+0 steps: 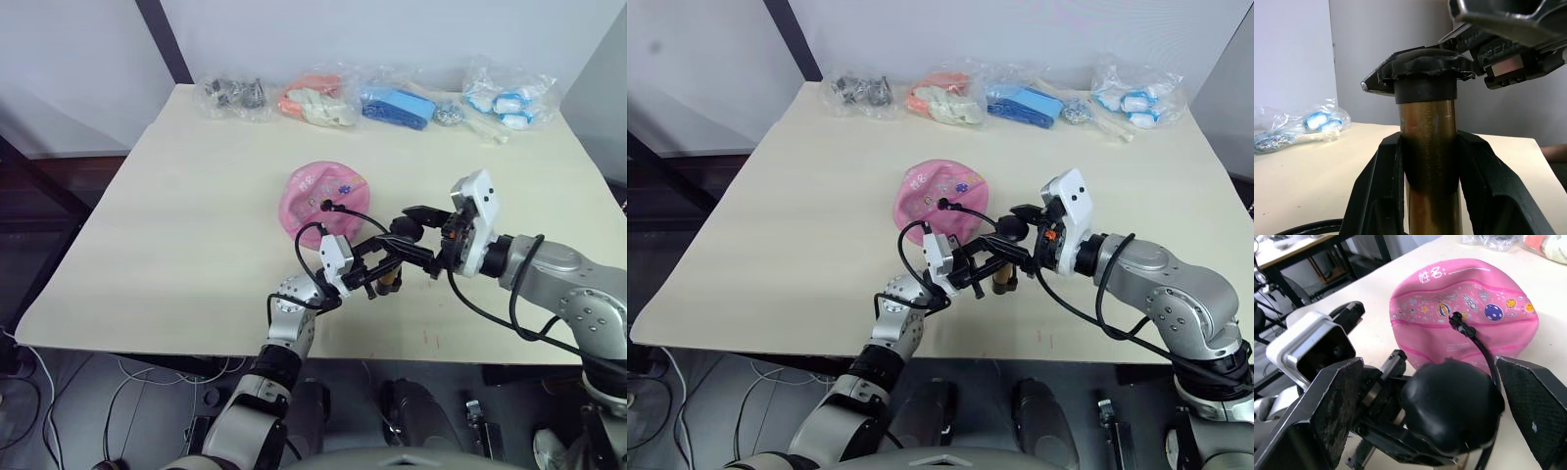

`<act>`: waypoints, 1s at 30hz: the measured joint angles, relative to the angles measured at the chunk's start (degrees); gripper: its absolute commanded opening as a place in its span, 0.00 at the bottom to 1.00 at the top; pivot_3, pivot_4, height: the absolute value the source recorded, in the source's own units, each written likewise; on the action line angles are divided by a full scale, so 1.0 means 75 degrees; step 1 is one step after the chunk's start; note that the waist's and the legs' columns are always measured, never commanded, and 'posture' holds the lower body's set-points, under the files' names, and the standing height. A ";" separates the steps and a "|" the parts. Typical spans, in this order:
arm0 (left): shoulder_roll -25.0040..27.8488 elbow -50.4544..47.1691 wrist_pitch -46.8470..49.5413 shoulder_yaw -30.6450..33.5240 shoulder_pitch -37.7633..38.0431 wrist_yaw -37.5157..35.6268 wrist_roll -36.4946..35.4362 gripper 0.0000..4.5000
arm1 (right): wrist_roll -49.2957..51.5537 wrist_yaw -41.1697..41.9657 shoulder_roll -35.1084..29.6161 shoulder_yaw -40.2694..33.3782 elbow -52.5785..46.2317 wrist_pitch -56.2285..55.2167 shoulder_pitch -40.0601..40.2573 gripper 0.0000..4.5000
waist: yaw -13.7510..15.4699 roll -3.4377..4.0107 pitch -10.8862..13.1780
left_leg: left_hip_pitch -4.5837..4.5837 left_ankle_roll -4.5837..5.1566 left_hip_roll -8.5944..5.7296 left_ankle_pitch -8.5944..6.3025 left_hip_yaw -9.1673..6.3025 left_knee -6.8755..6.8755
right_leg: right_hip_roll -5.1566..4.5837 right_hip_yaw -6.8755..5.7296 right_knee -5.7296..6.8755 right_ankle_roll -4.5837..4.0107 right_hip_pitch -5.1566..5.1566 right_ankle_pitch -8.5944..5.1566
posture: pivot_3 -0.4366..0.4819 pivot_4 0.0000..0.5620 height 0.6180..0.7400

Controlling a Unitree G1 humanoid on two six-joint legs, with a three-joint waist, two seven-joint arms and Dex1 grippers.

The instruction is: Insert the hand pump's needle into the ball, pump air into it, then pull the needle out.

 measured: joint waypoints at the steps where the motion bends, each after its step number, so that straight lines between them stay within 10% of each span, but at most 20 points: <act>1: 0.0005 -0.0015 0.0005 -0.0001 0.0008 -0.0001 0.0001 0.23 | -0.0026 0.0000 0.0027 0.0000 0.0018 0.0000 0.0000 1.00 | 0.0001 0.0000 0.0000 | 0.0000 0.0000 0.0000 0.0000 0.0000 0.0000 | 0.0000 0.0000 0.0000 0.0000 0.0000 0.0000 | 0.48 0.27 1.00; 3: 0.0013 -0.0023 0.0006 -0.0001 0.0012 -0.0001 0.0000 0.23 | -0.0084 0.0001 0.0049 0.0000 0.0068 0.0000 0.0001 1.00 | 0.0000 0.0000 0.0000 | -0.0001 0.0000 0.0000 0.0000 0.0001 0.0000 | -0.0001 0.0000 -0.0001 -0.0001 0.0000 0.0001 | 0.48 0.27 1.00; 9: 0.0050 -0.0092 0.0048 -0.0004 0.0037 -0.0003 0.0009 0.23 | -0.0335 0.0071 0.0119 0.0024 0.0145 -0.0012 0.0060 0.41 | -0.0007 0.0000 0.0000 | 0.0000 0.0000 0.0000 0.0000 -0.0001 -0.0001 | 0.0000 -0.0001 0.0000 0.0000 0.0000 0.0000 | 0.48 0.27 1.00; 15: 0.0063 -0.0111 0.0093 -0.0002 0.0040 0.0010 0.0015 0.23 | -0.0432 0.0164 0.0191 0.0024 0.0147 -0.0013 0.0063 0.40 | -0.0004 0.0000 0.0000 | -0.0001 0.0000 0.0000 0.0000 -0.0001 0.0000 | -0.0001 -0.0001 -0.0001 0.0015 0.0000 -0.0009 | 0.48 0.27 1.00; 22: 0.0694 -0.1102 0.1580 0.0037 0.0286 0.0234 -0.0103 0.99 | -0.0554 0.0326 0.0217 0.0048 0.0134 -0.0013 0.0057 0.40 | -0.0097 0.0001 0.0000 | -0.0002 0.0000 0.0002 0.0000 -0.0008 -0.0005 | 0.0000 -0.0006 0.0000 0.0015 -0.0001 -0.0010 | 0.48 0.27 1.00; 30: 0.2509 -0.3500 0.4445 0.0040 0.0997 0.0122 -0.0488 1.00 | -0.0791 0.0510 0.0198 0.0185 0.0132 -0.0008 -0.0057 0.40 | -0.0148 0.0006 0.0002 | 0.0000 0.0000 0.0004 0.0000 -0.0014 -0.0007 | -0.0004 -0.0012 -0.0001 0.0015 -0.0001 -0.0014 | 0.48 0.27 1.00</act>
